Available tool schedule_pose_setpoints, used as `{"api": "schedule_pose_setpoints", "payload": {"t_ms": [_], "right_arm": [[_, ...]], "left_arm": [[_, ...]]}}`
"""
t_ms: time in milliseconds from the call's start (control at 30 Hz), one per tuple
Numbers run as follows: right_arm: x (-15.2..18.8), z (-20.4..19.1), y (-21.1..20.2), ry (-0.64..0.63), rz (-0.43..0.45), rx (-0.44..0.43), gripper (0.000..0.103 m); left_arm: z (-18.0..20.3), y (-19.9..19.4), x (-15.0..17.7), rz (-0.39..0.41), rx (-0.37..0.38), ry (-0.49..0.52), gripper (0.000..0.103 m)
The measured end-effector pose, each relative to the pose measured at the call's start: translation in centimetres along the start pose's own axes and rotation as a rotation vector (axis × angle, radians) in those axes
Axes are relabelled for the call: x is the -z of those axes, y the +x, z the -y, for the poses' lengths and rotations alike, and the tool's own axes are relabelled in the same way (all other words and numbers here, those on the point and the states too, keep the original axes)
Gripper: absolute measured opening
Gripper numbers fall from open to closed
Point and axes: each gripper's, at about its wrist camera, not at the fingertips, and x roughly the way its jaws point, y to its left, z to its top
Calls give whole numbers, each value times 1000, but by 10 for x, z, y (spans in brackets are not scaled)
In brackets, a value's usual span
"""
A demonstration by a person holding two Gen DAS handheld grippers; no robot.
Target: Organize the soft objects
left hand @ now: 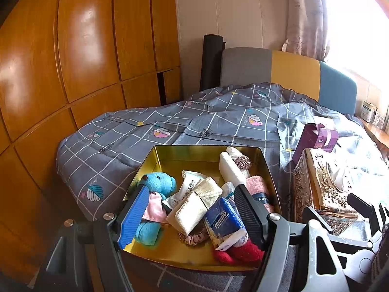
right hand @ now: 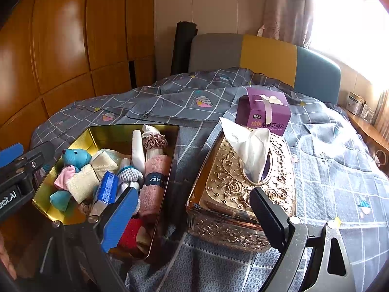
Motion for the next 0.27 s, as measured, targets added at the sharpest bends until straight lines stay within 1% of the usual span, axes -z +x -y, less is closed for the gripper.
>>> {"api": "schedule_pose_setpoints", "payload": {"t_ms": [100, 267], "right_arm": [[1, 0, 0, -3, 3, 3, 94], [0, 1, -5, 0, 22, 1, 94]], "left_arm": [[0, -1, 1, 16, -7, 5, 73], [-5, 3, 0, -7, 13, -18, 73]]}}
